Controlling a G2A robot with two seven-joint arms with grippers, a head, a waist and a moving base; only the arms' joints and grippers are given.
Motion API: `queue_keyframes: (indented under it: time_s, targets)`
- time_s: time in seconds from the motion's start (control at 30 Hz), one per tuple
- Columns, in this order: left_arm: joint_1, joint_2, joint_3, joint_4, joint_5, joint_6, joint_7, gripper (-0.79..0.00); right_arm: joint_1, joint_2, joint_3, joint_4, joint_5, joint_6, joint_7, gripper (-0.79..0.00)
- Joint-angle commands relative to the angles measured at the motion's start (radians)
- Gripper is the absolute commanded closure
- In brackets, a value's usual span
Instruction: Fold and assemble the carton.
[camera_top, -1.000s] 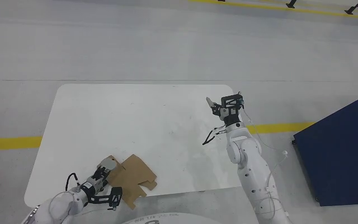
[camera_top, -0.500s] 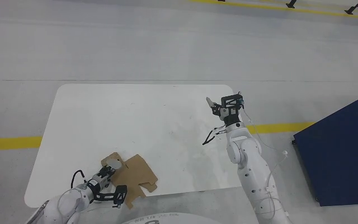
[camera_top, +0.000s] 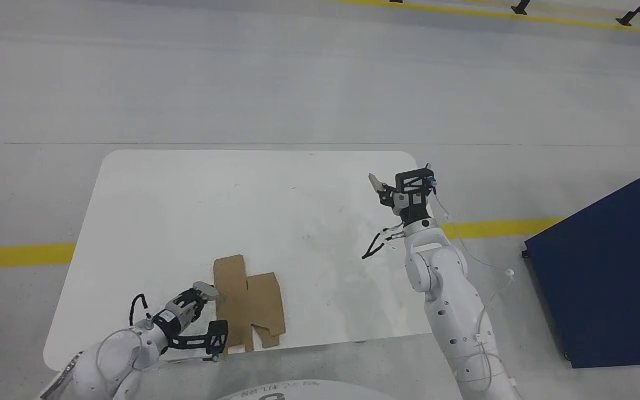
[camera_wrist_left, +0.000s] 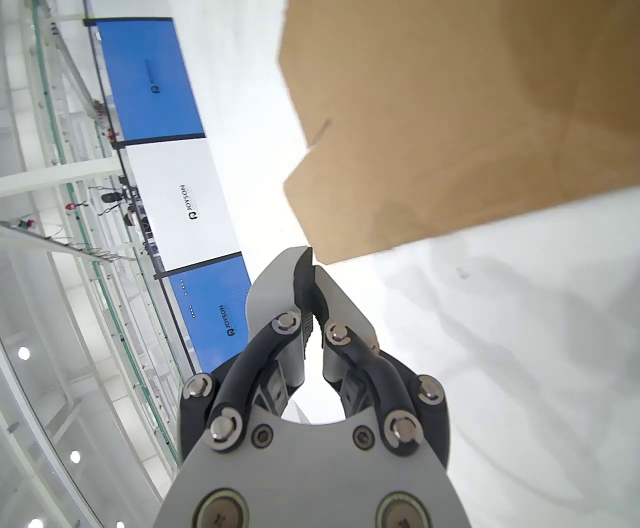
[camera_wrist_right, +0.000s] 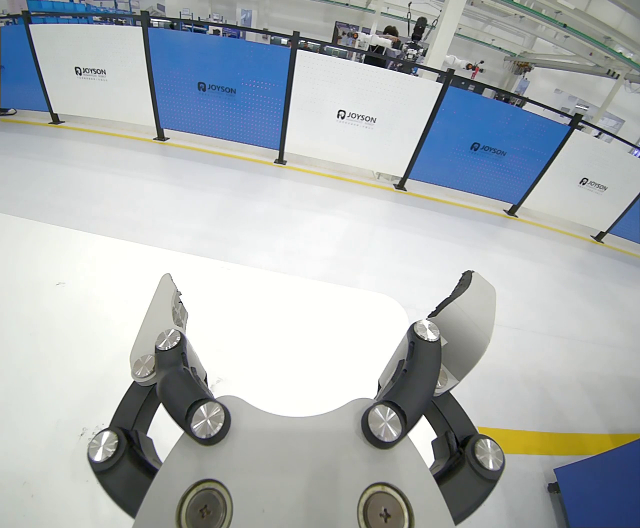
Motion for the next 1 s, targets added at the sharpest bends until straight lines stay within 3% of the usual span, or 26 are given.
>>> queue_keyframes:
  time_s: [0.0,0.17,0.2,0.23,0.27,0.3,0.43,0.77,0.97]
  targets:
    - [-0.012,0.001,-0.037,-0.003,-0.102,0.011,0.038,0.000,0.000,0.000,0.000,0.000,0.000,0.000,0.000,-0.785]
    - [-0.041,0.006,-0.069,-0.001,-0.119,-0.033,0.065,0.000,0.000,0.000,0.000,0.000,0.000,0.000,0.000,-0.785]
    - [-0.047,0.008,-0.067,-0.005,-0.087,-0.060,0.063,-0.071,0.000,0.000,0.000,0.000,0.000,0.000,0.000,-0.785]
    - [-0.050,0.010,-0.064,-0.011,-0.062,-0.070,0.058,-0.296,0.000,0.000,0.000,0.000,0.000,0.000,0.000,-0.785]
    - [-0.052,0.011,-0.061,-0.013,-0.039,-0.079,0.051,-0.677,0.000,0.000,0.000,0.000,0.000,0.000,0.000,-0.785]
    - [-0.055,0.012,-0.061,-0.013,-0.010,-0.076,0.034,-0.785,0.000,0.000,0.000,0.000,0.000,0.000,0.000,-0.785]
    - [-0.081,0.011,-0.052,0.029,0.075,-0.095,-0.046,-0.785,0.000,0.000,0.000,0.000,0.000,0.000,0.000,-0.785]
    - [-0.229,-0.017,0.092,0.197,0.095,-0.075,-0.006,-0.785,0.000,0.000,0.000,0.000,0.000,0.000,0.000,-0.785]
    - [-0.288,-0.036,0.179,0.266,0.139,-0.009,-0.007,-0.785,0.000,0.000,0.000,0.000,0.000,0.000,0.000,-0.785]
